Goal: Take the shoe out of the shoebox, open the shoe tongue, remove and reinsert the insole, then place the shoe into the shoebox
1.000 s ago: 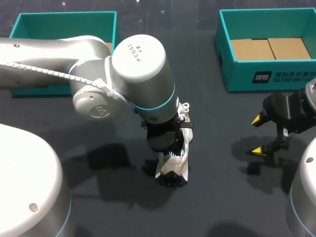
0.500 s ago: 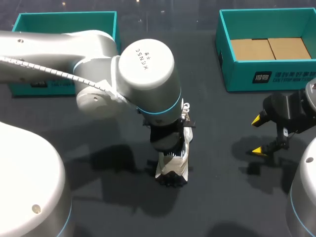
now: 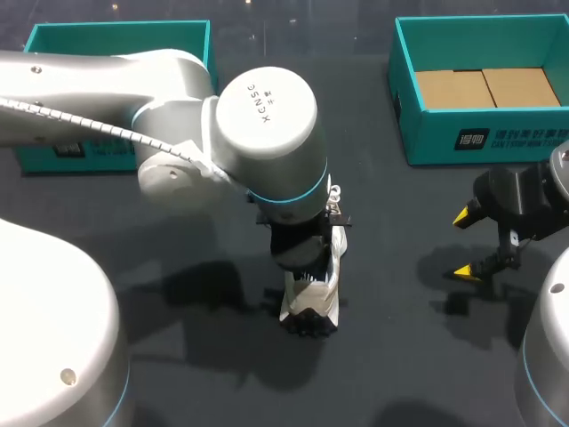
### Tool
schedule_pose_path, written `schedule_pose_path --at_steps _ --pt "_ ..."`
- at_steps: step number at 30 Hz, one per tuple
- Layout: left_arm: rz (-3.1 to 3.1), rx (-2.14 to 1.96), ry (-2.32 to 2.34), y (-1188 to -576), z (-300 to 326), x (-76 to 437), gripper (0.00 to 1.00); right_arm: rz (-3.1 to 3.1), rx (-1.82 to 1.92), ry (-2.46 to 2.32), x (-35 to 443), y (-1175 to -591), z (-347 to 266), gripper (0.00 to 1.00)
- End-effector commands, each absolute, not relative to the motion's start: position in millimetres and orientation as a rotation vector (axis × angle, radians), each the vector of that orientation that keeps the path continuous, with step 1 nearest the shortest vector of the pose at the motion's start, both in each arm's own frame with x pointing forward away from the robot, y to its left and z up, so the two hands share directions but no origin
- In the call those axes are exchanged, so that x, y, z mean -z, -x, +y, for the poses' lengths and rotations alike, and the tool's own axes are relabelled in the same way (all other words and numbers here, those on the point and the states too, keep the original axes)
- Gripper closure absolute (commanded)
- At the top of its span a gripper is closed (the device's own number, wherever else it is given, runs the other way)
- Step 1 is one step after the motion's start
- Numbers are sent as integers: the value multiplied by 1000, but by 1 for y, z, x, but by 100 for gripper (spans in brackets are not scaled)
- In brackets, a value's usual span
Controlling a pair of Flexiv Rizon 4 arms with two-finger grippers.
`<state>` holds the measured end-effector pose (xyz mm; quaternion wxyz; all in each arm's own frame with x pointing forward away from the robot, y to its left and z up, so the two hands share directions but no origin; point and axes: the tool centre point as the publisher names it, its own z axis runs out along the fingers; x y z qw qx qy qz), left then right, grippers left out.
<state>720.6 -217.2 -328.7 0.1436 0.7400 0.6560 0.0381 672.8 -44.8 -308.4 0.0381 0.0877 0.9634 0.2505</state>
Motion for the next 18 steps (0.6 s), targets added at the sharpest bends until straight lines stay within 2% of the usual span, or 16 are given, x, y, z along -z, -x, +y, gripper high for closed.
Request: schedule_pose_path --at_steps 1,13,18 --pt "1883 -89 -2144 -719 -212 330 62 2954 -765 -269 309 -671 -45 0" --pt "1837 -107 -2194 -712 -217 331 57 2954 -765 -269 309 -671 -45 0" --pt "1822 -112 -2204 -709 -218 331 51 2954 -765 -269 309 -671 -45 0"
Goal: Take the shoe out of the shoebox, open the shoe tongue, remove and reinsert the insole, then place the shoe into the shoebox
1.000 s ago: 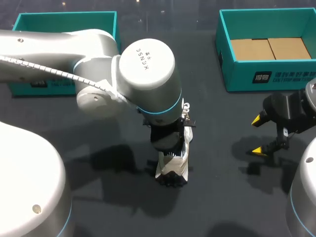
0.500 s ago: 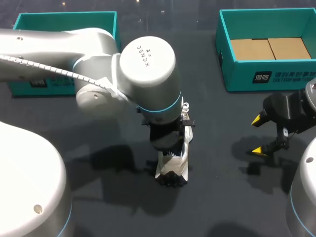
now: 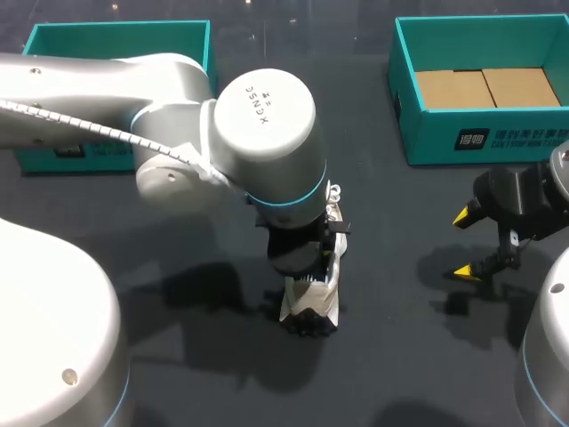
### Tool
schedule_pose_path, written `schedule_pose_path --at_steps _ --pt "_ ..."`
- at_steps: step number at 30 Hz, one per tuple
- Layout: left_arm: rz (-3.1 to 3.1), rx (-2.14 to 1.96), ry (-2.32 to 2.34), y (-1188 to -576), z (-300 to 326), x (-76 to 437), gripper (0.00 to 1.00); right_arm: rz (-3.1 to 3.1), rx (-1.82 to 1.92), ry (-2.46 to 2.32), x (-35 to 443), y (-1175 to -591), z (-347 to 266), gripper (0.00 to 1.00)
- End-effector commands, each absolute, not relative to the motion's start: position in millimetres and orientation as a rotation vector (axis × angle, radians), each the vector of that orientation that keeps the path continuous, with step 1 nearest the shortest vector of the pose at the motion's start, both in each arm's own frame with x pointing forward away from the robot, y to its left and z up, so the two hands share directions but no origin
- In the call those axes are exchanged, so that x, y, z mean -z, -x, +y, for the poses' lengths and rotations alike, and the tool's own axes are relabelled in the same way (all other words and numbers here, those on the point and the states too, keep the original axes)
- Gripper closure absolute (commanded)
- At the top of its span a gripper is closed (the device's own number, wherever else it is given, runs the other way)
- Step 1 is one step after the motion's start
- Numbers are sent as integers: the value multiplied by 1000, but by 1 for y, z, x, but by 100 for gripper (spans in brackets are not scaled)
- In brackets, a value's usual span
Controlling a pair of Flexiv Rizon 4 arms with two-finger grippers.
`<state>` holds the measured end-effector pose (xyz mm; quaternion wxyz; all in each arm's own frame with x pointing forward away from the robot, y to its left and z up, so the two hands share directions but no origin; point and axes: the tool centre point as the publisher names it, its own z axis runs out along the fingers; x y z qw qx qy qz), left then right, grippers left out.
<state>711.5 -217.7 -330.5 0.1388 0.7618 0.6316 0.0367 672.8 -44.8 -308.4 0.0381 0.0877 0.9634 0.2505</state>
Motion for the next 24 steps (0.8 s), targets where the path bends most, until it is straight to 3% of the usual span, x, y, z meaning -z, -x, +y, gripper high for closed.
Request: schedule_pose_path --at_steps 1,9,18,23,24 --pt "1819 -114 -2207 -708 -219 331 51 2954 -765 -269 309 -671 -45 0" --pt "1825 -120 -2198 -711 -218 331 50 2954 -765 -269 309 -671 -45 0" --pt "1854 -100 -2174 -724 -216 327 42 2954 -765 -269 309 -671 -45 0" --pt "1851 -77 -2195 -727 -216 327 31 2954 -765 -269 309 -671 -45 0" --pt "1846 -75 -2202 -726 -216 327 24 2954 -765 -269 309 -671 -45 0"
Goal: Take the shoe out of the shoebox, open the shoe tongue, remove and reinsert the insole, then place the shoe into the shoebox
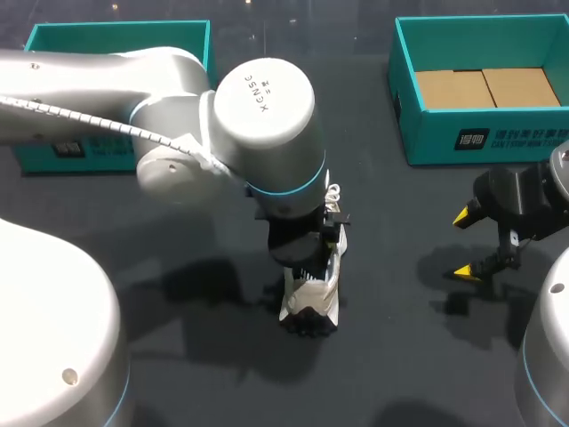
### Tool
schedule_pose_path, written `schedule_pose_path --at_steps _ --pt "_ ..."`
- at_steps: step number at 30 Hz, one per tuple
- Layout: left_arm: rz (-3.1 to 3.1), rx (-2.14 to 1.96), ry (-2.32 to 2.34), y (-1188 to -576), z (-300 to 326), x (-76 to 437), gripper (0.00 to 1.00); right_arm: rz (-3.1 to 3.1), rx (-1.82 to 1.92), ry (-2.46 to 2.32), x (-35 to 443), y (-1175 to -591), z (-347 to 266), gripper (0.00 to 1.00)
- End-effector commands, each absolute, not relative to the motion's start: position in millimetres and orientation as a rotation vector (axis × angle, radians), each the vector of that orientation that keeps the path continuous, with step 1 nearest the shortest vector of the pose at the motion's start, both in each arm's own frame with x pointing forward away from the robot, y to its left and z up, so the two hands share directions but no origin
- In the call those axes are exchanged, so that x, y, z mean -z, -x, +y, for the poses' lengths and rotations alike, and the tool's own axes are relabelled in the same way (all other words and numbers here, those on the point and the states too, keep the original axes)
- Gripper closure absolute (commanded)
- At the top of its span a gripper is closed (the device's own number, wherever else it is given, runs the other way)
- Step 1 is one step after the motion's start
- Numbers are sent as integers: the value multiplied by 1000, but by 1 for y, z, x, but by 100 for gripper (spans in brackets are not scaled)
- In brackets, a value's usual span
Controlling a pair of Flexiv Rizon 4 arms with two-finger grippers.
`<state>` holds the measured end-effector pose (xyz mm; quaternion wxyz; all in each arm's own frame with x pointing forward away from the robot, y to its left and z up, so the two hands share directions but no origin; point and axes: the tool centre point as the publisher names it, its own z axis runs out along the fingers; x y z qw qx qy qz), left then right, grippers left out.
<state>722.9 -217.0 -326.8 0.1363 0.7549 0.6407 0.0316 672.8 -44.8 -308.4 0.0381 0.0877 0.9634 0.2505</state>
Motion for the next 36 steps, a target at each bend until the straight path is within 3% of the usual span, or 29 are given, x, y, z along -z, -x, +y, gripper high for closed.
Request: schedule_pose_path --at_steps 1,36 --pt "1843 -76 -2205 -724 -217 327 20 2954 -765 -269 309 -671 -45 0" --pt "1818 9 -2282 -762 -217 305 25 2954 -765 -269 309 -671 -45 0"
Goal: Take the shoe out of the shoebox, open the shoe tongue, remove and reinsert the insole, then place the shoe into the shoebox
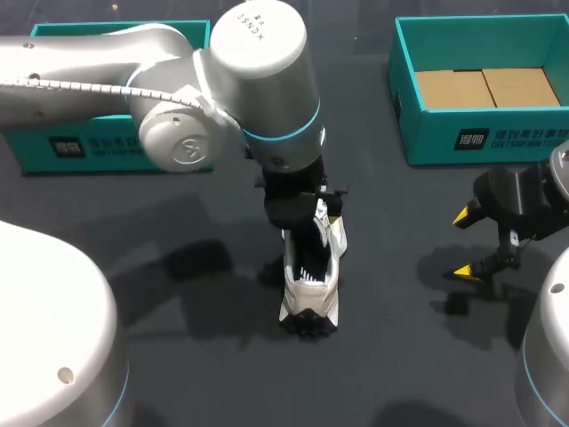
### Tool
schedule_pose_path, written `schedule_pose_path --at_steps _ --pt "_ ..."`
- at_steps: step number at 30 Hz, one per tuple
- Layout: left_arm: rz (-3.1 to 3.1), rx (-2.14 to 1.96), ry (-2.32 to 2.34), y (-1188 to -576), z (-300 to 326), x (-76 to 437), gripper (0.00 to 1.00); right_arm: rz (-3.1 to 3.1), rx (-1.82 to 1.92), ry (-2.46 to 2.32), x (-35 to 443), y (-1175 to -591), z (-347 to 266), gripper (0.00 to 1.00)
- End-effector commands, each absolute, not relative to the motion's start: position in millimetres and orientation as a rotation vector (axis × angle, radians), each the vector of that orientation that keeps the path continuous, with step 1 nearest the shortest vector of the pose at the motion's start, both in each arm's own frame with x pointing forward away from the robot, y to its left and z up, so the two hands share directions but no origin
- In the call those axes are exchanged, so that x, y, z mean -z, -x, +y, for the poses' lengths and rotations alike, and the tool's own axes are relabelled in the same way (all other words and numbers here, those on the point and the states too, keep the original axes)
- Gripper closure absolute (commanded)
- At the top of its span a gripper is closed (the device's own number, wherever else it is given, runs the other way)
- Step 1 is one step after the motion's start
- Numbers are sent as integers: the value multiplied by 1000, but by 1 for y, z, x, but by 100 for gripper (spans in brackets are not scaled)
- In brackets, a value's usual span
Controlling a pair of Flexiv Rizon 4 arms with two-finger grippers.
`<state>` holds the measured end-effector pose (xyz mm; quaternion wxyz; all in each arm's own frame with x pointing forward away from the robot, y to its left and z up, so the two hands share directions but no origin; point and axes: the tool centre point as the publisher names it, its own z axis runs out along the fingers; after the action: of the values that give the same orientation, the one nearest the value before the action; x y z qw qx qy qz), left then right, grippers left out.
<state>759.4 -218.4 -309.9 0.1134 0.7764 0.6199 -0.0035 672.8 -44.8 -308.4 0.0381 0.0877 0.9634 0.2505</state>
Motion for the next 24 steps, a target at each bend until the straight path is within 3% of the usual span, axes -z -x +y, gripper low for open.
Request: schedule_pose_path --at_steps 1,8,10,12,24 --pt "1817 8 -2283 -764 -217 304 24 2954 -765 -269 309 -671 -45 0" --pt "1826 14 -2277 -779 -217 289 27 2954 -765 -269 309 -671 -45 0" --pt "1827 20 -2275 -785 -218 283 33 2954 -765 -269 309 -671 -45 0" --pt "1835 17 -2273 -791 -221 279 50 2954 -765 -269 309 -671 -45 0" --pt "1841 46 -2296 -795 -230 274 61 2954 -765 -269 309 -671 -45 0"
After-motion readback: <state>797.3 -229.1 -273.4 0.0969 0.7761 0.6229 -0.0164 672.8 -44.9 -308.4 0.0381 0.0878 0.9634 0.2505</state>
